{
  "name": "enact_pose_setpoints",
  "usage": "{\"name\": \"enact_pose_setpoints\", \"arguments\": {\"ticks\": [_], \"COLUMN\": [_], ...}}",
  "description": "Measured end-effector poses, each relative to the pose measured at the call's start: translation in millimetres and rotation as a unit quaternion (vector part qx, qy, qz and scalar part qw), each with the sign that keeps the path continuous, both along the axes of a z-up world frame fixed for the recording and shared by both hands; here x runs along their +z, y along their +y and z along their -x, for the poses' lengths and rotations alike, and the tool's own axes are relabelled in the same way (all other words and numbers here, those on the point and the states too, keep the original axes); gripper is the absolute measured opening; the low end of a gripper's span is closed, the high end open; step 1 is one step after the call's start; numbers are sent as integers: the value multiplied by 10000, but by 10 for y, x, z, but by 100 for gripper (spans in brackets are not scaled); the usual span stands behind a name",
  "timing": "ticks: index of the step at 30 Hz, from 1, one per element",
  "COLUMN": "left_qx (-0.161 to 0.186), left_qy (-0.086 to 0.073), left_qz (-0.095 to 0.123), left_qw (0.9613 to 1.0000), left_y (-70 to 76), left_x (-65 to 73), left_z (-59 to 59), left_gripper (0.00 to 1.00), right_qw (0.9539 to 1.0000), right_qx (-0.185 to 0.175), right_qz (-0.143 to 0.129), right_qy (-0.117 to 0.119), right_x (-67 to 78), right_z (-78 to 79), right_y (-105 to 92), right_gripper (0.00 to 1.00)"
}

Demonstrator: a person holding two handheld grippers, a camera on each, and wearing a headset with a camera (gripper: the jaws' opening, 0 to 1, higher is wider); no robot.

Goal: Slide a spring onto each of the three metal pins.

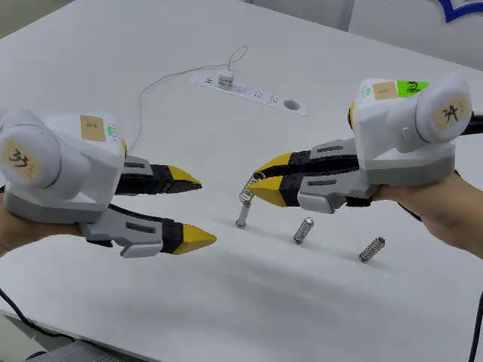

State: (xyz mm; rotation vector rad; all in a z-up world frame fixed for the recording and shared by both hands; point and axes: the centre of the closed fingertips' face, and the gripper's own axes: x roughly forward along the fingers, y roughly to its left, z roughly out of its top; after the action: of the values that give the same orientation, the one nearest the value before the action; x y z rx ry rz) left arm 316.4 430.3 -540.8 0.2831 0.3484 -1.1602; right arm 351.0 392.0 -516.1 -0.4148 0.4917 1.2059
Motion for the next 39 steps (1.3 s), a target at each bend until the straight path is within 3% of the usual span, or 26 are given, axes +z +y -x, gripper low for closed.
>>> {"name": "enact_pose_setpoints", "arguments": {"ticks": [8, 23, 30, 34, 39], "left_qx": [115, 277, 469, 492, 515], "left_qy": [134, 340, 338, 351, 423], "left_qz": [121, 26, 147, 102, 163], "left_qw": [9998, 9990, 9982, 9981, 9976], "left_y": [8, 119, 176, 184, 186], "left_x": [-2, -107, -94, -119, -132], "left_z": [-11, -43, -104, -115, -122], "left_gripper": [69, 88, 89, 89, 89], "right_qw": [9991, 9967, 9960, 9958, 9956], "right_qx": [-391, -708, -682, -662, -681], "right_qz": [132, 157, 246, 345, 220], "right_qy": [134, 353, 513, 523, 601], "right_x": [-176, -471, -586, -641, -633], "right_z": [-237, -422, -427, -443, -477], "right_y": [-153, -85, -72, -80, -43], "right_gripper": [10, 11, 11, 11, 11]}}
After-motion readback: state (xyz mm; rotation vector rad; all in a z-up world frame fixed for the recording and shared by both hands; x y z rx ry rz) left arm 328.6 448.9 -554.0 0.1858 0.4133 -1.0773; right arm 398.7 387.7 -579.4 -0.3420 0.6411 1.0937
